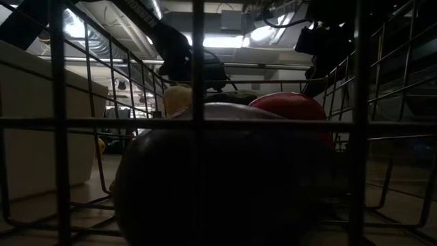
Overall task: Sort produce into baskets
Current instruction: Put the orange mushroom into the white bin
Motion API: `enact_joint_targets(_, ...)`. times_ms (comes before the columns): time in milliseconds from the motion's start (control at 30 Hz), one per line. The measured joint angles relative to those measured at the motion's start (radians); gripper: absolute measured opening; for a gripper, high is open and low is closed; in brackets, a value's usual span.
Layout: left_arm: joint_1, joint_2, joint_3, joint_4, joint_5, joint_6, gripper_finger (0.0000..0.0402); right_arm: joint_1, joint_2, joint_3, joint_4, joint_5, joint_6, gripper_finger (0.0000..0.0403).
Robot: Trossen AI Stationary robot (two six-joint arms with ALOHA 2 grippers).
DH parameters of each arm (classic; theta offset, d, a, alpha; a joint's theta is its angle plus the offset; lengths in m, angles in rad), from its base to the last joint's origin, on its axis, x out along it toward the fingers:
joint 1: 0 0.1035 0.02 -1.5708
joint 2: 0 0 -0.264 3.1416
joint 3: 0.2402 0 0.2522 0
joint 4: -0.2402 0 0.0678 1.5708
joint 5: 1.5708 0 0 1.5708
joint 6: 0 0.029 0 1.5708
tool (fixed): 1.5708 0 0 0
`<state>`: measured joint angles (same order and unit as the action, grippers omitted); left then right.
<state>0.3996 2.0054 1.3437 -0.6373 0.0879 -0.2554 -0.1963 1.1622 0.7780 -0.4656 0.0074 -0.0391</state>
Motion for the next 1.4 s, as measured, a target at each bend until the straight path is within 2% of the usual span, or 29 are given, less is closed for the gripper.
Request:
enact_joint_targets(267, 0.0, 0.002, 0.0, 0.001, 0.0, 0.0, 0.0222, 0.0, 0.0, 0.0, 0.0, 0.0, 0.0, 0.0257)
enact_joint_targets(633, 0.002, 0.002, 0.0, 0.0, 0.0, -0.004, 0.0143, 0.0, 0.0, 0.0, 0.0, 0.0, 0.0, 0.0257)
enact_joint_targets(867, 0.002, 0.001, 0.0, -0.009, 0.003, -0.005, 0.0112, 0.0, 0.0, 0.0, 0.0, 0.0, 0.0, 0.0257)
enact_joint_targets(1267, 0.007, -0.009, 0.0, -0.023, 0.016, -0.007, 0.0103, 0.0, 0.0, 0.0, 0.0, 0.0, 0.0, 0.0257)
enact_joint_targets(1400, 0.023, -0.036, 0.017, -0.096, 0.022, -0.007, 0.0099, 0.0, 0.0, 0.0, 0.001, 0.0, 0.0, 0.0257)
